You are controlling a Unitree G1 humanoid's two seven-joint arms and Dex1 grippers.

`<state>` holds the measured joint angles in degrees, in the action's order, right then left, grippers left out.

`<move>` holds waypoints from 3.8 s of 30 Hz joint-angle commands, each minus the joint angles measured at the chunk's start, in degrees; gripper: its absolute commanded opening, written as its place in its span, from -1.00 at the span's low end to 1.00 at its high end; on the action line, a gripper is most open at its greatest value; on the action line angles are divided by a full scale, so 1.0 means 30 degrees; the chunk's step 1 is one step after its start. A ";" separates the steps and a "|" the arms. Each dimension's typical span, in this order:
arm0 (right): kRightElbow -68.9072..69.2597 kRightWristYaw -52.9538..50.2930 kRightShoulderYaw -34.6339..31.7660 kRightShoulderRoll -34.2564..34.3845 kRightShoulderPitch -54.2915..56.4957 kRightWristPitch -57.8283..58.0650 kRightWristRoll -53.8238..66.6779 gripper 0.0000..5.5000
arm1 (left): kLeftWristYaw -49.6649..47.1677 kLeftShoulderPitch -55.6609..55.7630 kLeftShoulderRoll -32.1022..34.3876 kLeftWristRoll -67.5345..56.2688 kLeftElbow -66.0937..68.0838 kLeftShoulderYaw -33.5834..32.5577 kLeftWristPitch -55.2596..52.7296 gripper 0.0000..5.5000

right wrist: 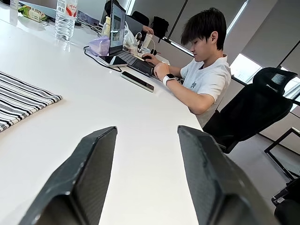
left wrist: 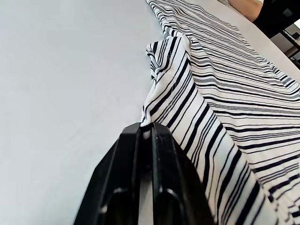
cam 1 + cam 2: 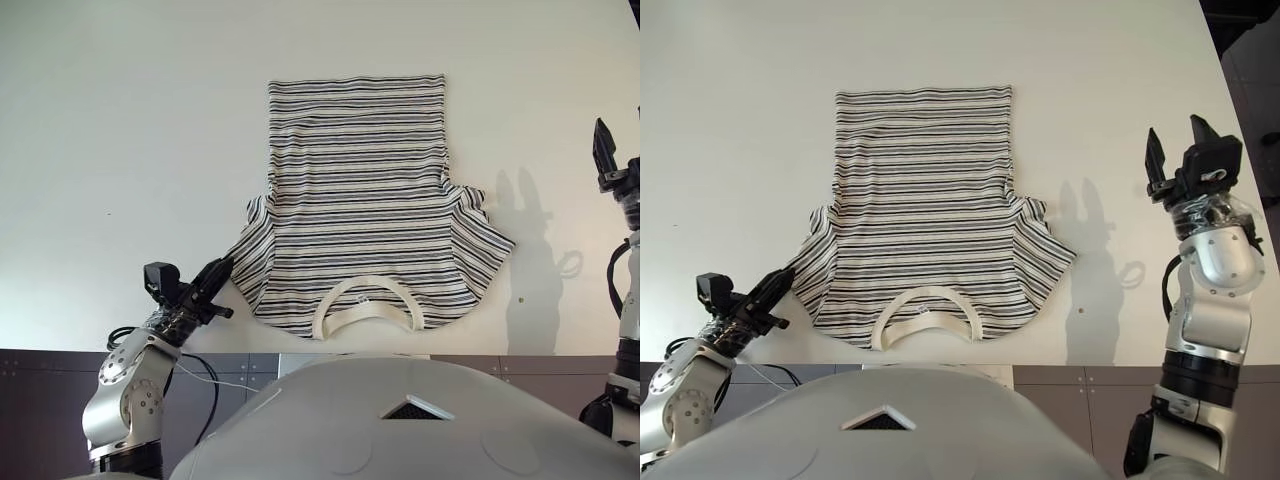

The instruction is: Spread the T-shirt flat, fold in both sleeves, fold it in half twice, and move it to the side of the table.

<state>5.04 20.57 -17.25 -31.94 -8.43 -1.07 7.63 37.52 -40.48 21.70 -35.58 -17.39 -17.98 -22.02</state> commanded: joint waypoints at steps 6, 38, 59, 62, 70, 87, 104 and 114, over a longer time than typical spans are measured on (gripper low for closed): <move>0.0571 -0.0522 -0.0050 0.0636 -0.0590 -0.0253 -0.0522 -0.13 | 0.0809 -0.0239 0.1376 -0.0219 -0.2349 -0.1211 -0.0024 -0.96; 0.4283 0.1510 -0.0200 0.2266 -0.5438 0.6148 0.4634 -0.13 | 0.0493 0.1358 0.6977 1.2997 -0.3915 0.8338 0.7634 -0.60; 0.7581 -0.2282 -0.0799 0.5739 -0.8995 1.4566 1.2464 -0.63 | -0.1276 -0.1035 0.6826 1.6959 -0.2402 0.9018 1.0847 -0.59; 0.7547 -0.2211 -0.0407 0.5573 -0.8858 1.4120 1.1750 -0.84 | -0.1292 -0.0925 0.6457 1.6090 -0.3038 0.8785 1.0072 -0.59; 0.8975 0.0156 0.3237 0.3639 -1.0159 0.7359 0.4673 -0.96 | -0.0818 -0.0395 0.5459 1.1420 -0.2747 0.7131 1.0068 -0.59; 1.1190 0.1978 0.7840 0.2856 -1.0080 0.4190 0.0841 -0.96 | 0.0298 0.0641 0.5722 1.1761 -0.1308 0.7535 1.1754 -0.59; 1.0171 0.9572 0.1678 -0.3313 -1.1164 0.5784 0.6341 -0.72 | 0.1233 -0.2867 0.8475 1.4062 -0.2778 0.2909 1.8276 -0.42; 0.6326 1.2006 0.1026 -0.4660 -0.9624 0.2934 0.3740 -0.72 | -0.0945 -0.1417 0.9113 2.0818 0.3683 0.3674 2.6753 -0.25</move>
<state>24.35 56.88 -15.16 -46.21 -38.48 8.69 20.23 35.14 -46.83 49.89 24.19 -7.19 -8.61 59.10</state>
